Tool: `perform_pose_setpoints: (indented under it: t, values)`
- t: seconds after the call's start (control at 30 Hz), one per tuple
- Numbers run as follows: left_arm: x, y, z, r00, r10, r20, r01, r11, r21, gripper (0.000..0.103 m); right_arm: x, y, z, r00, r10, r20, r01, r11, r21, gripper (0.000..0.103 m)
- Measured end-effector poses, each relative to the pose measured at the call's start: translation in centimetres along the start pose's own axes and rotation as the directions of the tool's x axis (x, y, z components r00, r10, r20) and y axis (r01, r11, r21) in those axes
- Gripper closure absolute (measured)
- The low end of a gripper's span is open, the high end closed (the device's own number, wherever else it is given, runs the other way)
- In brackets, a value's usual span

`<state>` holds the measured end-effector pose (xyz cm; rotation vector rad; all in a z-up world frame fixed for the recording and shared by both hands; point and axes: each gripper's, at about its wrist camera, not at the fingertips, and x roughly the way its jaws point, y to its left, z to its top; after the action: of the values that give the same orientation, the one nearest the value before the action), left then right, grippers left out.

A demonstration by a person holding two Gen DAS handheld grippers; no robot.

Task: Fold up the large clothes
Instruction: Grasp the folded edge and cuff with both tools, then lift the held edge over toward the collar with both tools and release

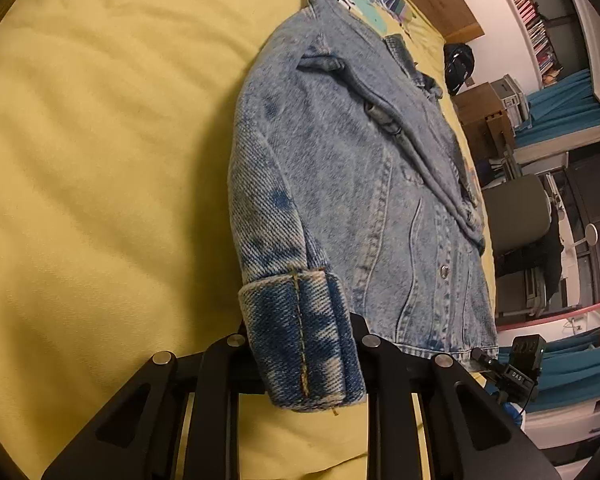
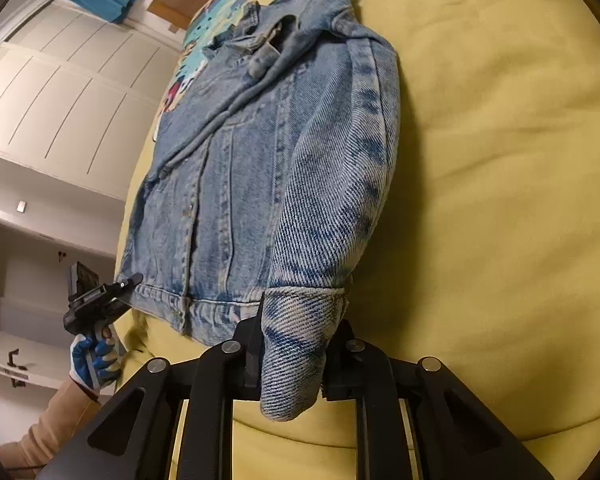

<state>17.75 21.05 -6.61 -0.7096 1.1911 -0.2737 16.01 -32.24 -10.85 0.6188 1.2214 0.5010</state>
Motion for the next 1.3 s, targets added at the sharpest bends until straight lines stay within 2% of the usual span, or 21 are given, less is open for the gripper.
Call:
perform_pose_setpoints:
  t: [0.17,0.67,0.97,1.3]
  values:
    - [-0.5,-0.7,0.2,0.999,-0.019,0.031,0.019,1.0,-0.002,0.087,-0.3,0.5,0.4,1.0,0.02,0.015,-0.02,1.0,-0.021,0.09]
    - [-1.4,-2.3,2.5,0.985,-0.137,0.108,0.14,0.99,-0.018,0.092,-1.3,1.5,1.7,0.992,0.092,0.081,-0.088,0.994,-0.058,0.092]
    - [-2.6,-4.3,5.4,0.971,-0.183,0.155,0.184,0.983,0.009,0.093,-3.1,3.2,4.0,0.975,0.139,0.173,-0.127,0.989,-0.077,0.092]
    - [-3.9,-7.5,9.6,0.951,-0.22,0.217,0.213,0.975,0.057,0.093,-5.2,5.0,8.3,0.942,0.185,0.28,-0.164,0.982,-0.096,0.092]
